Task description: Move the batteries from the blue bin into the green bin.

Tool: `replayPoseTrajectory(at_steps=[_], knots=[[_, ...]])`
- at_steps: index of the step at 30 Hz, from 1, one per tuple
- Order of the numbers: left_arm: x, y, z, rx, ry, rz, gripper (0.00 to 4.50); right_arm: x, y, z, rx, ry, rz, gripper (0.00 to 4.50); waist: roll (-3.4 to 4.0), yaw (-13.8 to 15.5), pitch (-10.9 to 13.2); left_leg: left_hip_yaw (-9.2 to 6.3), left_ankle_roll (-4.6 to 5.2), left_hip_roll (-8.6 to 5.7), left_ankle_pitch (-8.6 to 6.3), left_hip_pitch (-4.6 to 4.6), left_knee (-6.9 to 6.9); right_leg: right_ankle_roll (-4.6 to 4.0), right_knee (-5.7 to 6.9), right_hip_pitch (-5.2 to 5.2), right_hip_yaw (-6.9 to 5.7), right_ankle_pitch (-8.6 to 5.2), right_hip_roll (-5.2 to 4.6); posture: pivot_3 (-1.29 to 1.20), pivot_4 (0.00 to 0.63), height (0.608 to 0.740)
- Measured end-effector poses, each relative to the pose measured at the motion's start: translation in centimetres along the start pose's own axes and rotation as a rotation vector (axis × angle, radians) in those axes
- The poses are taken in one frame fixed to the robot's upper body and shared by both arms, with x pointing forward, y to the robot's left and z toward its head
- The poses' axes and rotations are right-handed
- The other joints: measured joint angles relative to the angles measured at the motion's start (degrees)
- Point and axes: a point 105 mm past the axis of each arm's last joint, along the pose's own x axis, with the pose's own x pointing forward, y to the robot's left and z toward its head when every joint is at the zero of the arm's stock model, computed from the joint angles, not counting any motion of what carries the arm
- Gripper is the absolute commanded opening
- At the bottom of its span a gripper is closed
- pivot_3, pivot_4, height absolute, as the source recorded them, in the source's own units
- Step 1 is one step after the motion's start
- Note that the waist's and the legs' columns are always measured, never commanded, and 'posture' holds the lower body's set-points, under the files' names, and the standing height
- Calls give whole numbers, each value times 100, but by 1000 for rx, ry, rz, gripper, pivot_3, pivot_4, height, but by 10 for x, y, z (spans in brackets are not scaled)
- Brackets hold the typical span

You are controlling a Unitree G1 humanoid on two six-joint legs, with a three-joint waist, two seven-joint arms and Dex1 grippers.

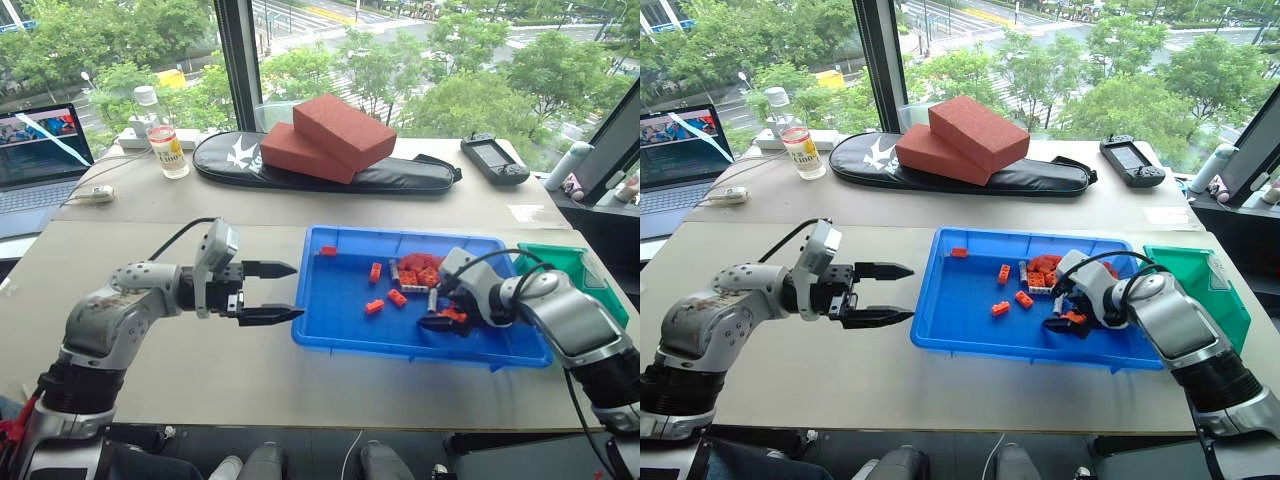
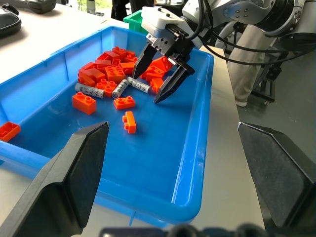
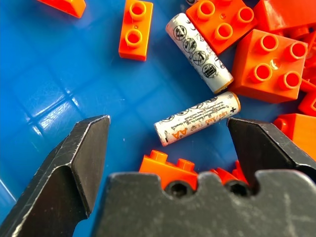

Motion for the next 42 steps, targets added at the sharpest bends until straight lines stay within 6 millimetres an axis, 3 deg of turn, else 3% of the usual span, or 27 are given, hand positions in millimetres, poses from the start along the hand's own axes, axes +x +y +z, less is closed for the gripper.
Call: replayPoseTrajectory(at_steps=[2, 6, 15, 29, 32, 37, 40, 42], knots=[[0, 0, 0, -1, 0, 0, 4500, 2, 1, 1, 4, -6, 4, 4410, 0, -5, 0, 0, 0, 1, 0, 2, 0, 0, 0, 1, 0, 0, 1, 0, 150, 740], [0, 0, 0, -1, 0, 1, 4500, 4, 3, 3, 9, -16, 11, 3433, 0, -13, 0, 0, 0, 1, 0, 3, 0, 0, 1, 2, 0, 0, 1, 0, 150, 740], [0, 0, -1, -2, 1, 2, 4500, 7, 3, 3, 15, -14, -2, 310, 0, -5, 0, 0, 0, 0, 0, 4, 0, 0, 0, 5, 0, 0, 0, 0, 150, 740], [0, 0, 0, 3, 1, 2, 4500, -5, 7, 1, 52, -24, -25, 245, 0, 6, 0, 0, 0, -1, 0, -1, 0, 0, 2, -2, 0, 0, -1, 0, 150, 740], [0, 0, 0, 4, 1, 2, 4500, -32, -3, 17, 76, -101, -73, 245, 3, 15, 2, 0, 0, -1, 0, -4, 0, 0, 2, -5, 0, 0, -1, 0, 150, 740], [0, 0, 0, 4, 1, 1, 4500, -97, -49, 41, 146, -251, -329, 245, 2, 24, 2, 0, 0, 0, 0, -3, 0, 0, -1, -3, -1, 0, -1, 0, 150, 740], [0, 0, -1, 5, 2, 2, 4500, -121, -76, 26, 234, -242, -493, 245, 2, 30, 2, 2, 0, -2, 0, -4, 0, 0, -2, -2, 0, 0, -3, 0, 150, 740], [0, 0, -1, 4, 1, 1, 4500, -135, -93, -5, 305, -156, -619, 245, 2, 58, 1, 2, 0, -3, 0, -5, 0, 0, -3, 0, -1, 0, -4, 0, 150, 740]])
